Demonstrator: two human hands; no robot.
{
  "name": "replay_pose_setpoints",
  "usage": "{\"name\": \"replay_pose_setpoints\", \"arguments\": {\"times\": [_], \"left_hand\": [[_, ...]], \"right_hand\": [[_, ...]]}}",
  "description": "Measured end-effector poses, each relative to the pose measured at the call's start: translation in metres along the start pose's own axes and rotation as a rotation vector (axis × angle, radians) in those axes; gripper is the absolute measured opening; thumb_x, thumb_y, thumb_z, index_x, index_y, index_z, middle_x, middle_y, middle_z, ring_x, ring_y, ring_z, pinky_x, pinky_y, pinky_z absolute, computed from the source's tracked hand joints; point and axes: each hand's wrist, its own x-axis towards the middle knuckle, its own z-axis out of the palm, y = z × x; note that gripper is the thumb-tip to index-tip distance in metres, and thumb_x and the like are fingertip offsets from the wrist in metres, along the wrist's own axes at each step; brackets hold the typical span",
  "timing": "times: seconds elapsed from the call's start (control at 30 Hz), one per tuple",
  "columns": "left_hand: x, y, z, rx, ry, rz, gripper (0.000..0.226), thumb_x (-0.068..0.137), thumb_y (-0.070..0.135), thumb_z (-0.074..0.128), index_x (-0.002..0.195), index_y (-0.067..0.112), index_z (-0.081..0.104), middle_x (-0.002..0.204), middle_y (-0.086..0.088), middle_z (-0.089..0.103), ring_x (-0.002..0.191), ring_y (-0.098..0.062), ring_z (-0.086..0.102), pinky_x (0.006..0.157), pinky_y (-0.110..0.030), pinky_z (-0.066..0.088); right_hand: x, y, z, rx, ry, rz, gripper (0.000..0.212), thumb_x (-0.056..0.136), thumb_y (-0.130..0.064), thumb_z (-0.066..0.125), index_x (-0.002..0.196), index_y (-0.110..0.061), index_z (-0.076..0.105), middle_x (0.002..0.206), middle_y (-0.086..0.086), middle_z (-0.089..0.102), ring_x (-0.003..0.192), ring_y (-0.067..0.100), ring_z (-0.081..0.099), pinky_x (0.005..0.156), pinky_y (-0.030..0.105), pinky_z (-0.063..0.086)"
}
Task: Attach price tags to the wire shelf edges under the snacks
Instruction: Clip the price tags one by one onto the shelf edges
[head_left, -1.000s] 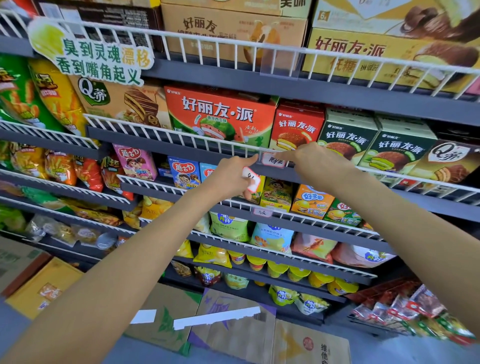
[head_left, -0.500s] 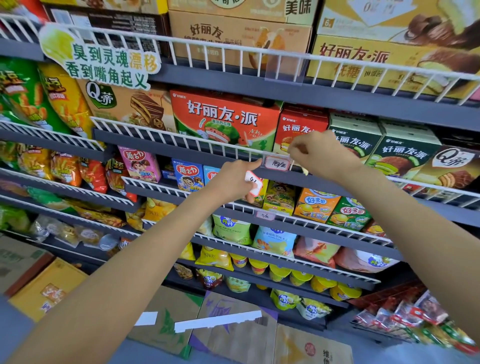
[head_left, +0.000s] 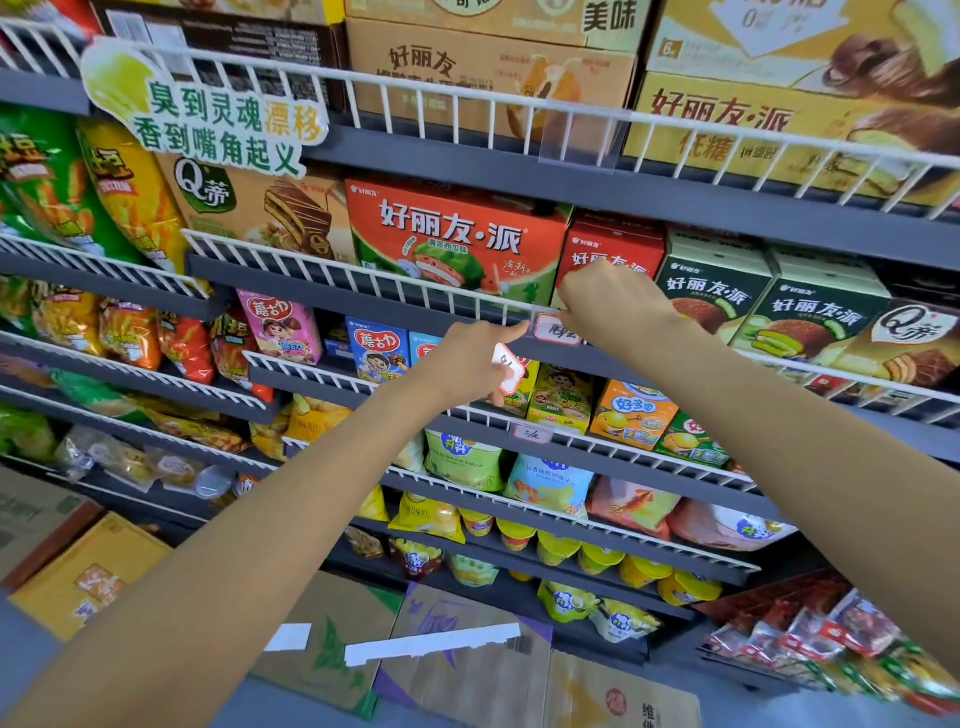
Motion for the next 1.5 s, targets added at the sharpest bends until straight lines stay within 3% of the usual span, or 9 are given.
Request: {"name": "replay_pose_setpoints", "arguments": {"times": [0.43,0.53,0.67,0.77,0.97,1.03,1.2,1.33,1.5], "left_hand": [[0.006,0.012,0.004,0.031,0.012,0.006,0.061,0.093,0.005,0.047,0.148,0.015,0.024,0.090,-0.015,0.073,0.068,-0.010,0.062,0.057,-0.012,0.046],[0.007,0.018,0.006,0.035,0.003,-0.021,0.061,0.093,0.006,0.047,0.148,0.009,0.022,0.099,-0.017,0.071,0.080,-0.018,0.068,0.078,-0.033,0.053],[0.006,0.032,-0.014,-0.103,0.134,-0.001,0.028,0.092,0.003,0.051,0.120,0.005,0.055,0.087,-0.018,0.072,0.052,-0.005,0.064,0.050,-0.020,0.052],[0.004,0.046,-0.035,-0.309,0.285,0.071,0.015,0.092,0.007,0.056,0.105,0.015,0.056,0.090,-0.013,0.072,0.052,-0.001,0.065,0.060,-0.023,0.056],[-0.002,0.082,-0.064,-0.443,0.471,0.148,0.028,0.096,0.010,0.048,0.124,0.013,0.052,0.099,-0.010,0.065,0.064,-0.004,0.068,0.057,-0.017,0.052],[0.000,0.088,-0.073,-0.457,0.500,0.149,0.034,0.095,0.012,0.050,0.129,0.014,0.049,0.112,-0.010,0.062,0.083,-0.019,0.069,0.079,-0.031,0.056],[-0.003,0.098,-0.093,-0.526,0.378,0.083,0.054,0.095,0.005,0.050,0.145,0.009,0.030,0.128,-0.013,0.054,0.050,-0.008,0.062,0.075,-0.039,0.055],[-0.005,0.103,-0.103,-0.571,0.291,0.111,0.058,0.095,0.002,0.048,0.147,0.008,0.024,0.082,-0.003,0.065,0.044,-0.004,0.058,0.067,-0.028,0.053],[-0.009,0.108,-0.108,-0.555,0.245,0.096,0.055,0.095,-0.001,0.047,0.146,0.004,0.026,0.074,-0.006,0.064,0.043,-0.004,0.058,0.060,-0.022,0.051]], "right_hand": [[0.011,0.018,0.019,0.284,-0.021,0.045,0.033,0.089,-0.002,0.049,0.058,-0.011,0.042,0.073,0.012,0.054,0.077,0.035,0.058,0.065,0.039,0.050],[0.001,0.023,0.017,0.340,0.025,-0.005,0.023,0.089,0.000,0.046,0.092,-0.006,0.068,0.099,0.016,0.066,0.094,0.034,0.060,0.081,0.037,0.050],[-0.022,0.033,-0.002,0.523,0.114,-0.048,0.044,0.088,0.001,0.048,0.126,-0.018,0.058,0.106,0.010,0.054,0.090,0.023,0.055,0.075,0.020,0.032],[-0.034,0.037,-0.018,0.633,0.220,-0.002,0.048,0.088,-0.007,0.058,0.133,-0.023,0.050,0.113,0.007,0.055,0.087,0.019,0.052,0.073,0.016,0.028],[-0.045,0.036,-0.051,0.857,0.416,0.127,0.022,0.085,-0.012,0.065,0.107,-0.014,0.066,0.092,0.004,0.067,0.084,0.022,0.063,0.074,0.027,0.048],[-0.044,0.038,-0.062,0.889,0.469,0.132,0.012,0.089,-0.012,0.060,0.099,-0.012,0.068,0.088,0.008,0.069,0.077,0.022,0.062,0.067,0.027,0.046],[-0.039,0.043,-0.087,0.899,0.508,0.133,0.019,0.097,-0.015,0.048,0.090,-0.011,0.066,0.070,0.007,0.063,0.055,0.012,0.049,0.047,0.014,0.033],[-0.033,0.043,-0.101,0.794,0.539,0.153,0.019,0.095,-0.018,0.051,0.089,-0.016,0.068,0.073,0.007,0.066,0.061,0.018,0.054,0.052,0.026,0.038],[-0.031,0.042,-0.108,0.755,0.605,0.196,0.017,0.091,-0.011,0.055,0.090,-0.010,0.071,0.067,0.010,0.066,0.057,0.023,0.058,0.057,0.030,0.045]]}}
